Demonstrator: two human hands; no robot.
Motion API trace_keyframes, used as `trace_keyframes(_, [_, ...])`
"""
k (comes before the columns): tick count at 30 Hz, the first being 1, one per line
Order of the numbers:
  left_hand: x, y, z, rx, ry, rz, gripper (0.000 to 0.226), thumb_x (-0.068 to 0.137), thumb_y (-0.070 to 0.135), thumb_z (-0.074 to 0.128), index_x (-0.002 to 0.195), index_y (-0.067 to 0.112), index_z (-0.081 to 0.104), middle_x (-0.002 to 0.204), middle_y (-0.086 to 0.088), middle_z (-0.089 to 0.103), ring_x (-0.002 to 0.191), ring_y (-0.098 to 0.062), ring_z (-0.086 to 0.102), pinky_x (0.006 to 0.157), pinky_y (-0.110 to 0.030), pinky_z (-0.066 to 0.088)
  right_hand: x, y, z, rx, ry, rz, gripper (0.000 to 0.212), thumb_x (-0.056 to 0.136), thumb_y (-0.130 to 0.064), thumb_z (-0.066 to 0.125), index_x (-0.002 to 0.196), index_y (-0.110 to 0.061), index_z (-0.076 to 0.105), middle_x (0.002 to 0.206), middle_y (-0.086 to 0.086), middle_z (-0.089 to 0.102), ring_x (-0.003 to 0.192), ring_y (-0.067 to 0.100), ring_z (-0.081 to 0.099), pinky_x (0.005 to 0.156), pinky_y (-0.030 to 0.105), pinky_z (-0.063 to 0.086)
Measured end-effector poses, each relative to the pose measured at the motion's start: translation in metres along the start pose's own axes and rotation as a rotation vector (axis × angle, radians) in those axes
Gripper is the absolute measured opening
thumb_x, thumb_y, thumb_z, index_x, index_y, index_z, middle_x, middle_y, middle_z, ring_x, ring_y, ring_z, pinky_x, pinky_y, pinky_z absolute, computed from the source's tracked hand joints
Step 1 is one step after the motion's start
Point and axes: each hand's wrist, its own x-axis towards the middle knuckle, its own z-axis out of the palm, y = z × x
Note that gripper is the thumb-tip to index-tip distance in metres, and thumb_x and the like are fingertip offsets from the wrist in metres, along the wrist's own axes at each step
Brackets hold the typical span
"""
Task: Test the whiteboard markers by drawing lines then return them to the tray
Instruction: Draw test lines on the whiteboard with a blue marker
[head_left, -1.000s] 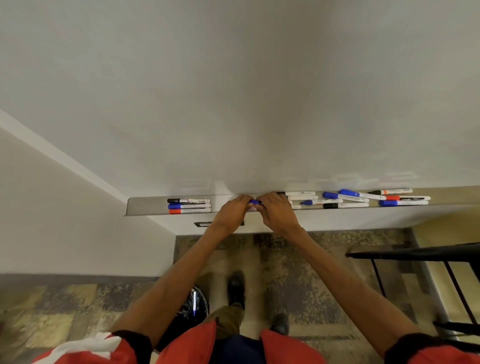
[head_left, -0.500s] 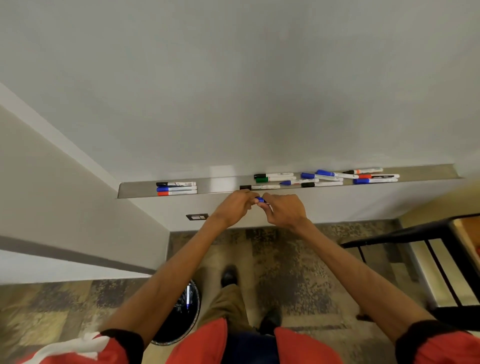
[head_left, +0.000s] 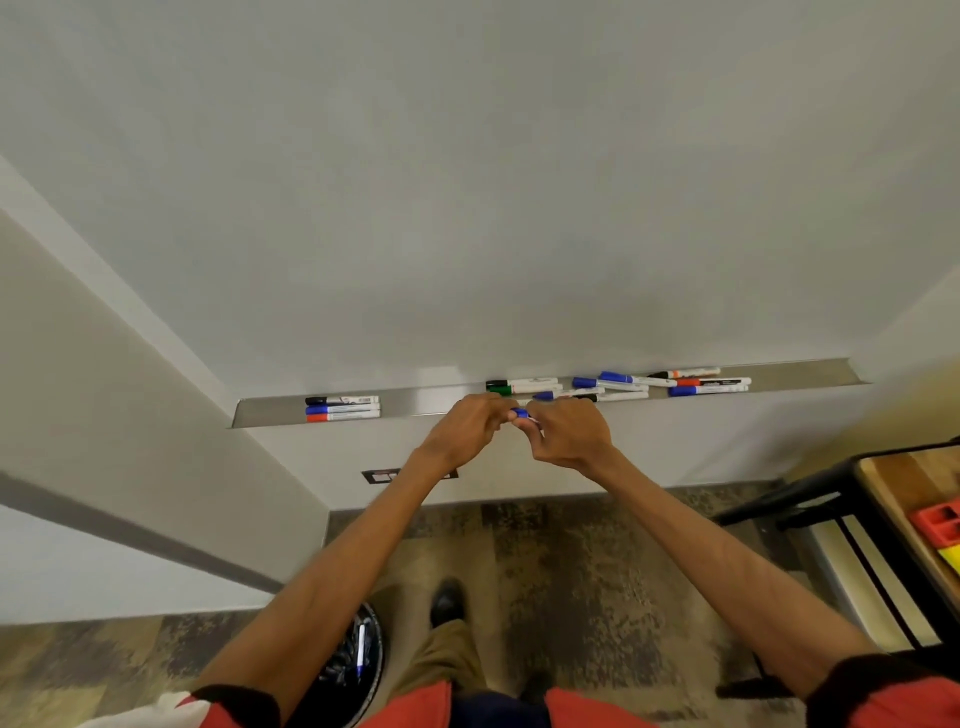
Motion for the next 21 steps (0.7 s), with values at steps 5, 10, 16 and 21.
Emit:
trace_keyframes(5, [0.002,0.010,-0.012,0.024,0.044,0.019,0.027,0.102,0.020,0.052,0.120,0.010,0.069,0.103,-0.005,0.066,0.087,-0.016,0.058,0.079,-0.024,0.045,-0.005,0.006,-0.014,0.044,-0.007,0.134,0.077,0.092,-0.077,0.014,0.057,-0.022,0.054,0.045,-0.004,0.051,0.038,0.008,0.041,0.045,0.018,0.025])
trace_keyframes(10, [0.015,0.026,-0.024,-0.053,0.208,0.005,0.030,0.104,0.024,0.048,0.122,0.012,0.068,0.099,-0.007,0.069,0.089,-0.021,0.063,0.082,-0.036,0.052,0.013,-0.003,-0.039,0.136,0.154,0.267,0.074,0.094,-0.073,0.019,0.066,-0.016,0.058,0.046,-0.006,0.044,0.040,0.007,0.035,0.043,0.013,0.018])
trace_keyframes(16, [0.040,0.044,-0.057,-0.128,0.472,-0.040,0.034,0.108,0.029,0.035,0.130,0.012,0.054,0.112,-0.002,0.059,0.093,-0.014,0.059,0.085,-0.025,0.048,0.065,-0.007,-0.086,0.229,0.204,0.437,0.059,0.093,-0.071,0.035,0.074,-0.018,0.051,0.052,-0.003,0.050,0.044,0.012,0.044,0.048,0.026,0.037])
trace_keyframes(21, [0.065,0.067,-0.097,-0.174,0.571,-0.033,0.029,0.108,0.028,0.031,0.128,0.011,0.044,0.111,0.005,0.051,0.084,-0.006,0.053,0.074,-0.014,0.040,0.109,-0.006,-0.123,0.373,0.342,0.482,0.021,0.102,-0.037,0.046,0.104,-0.016,0.052,0.065,-0.004,0.058,0.053,0.018,0.054,0.053,0.034,0.045])
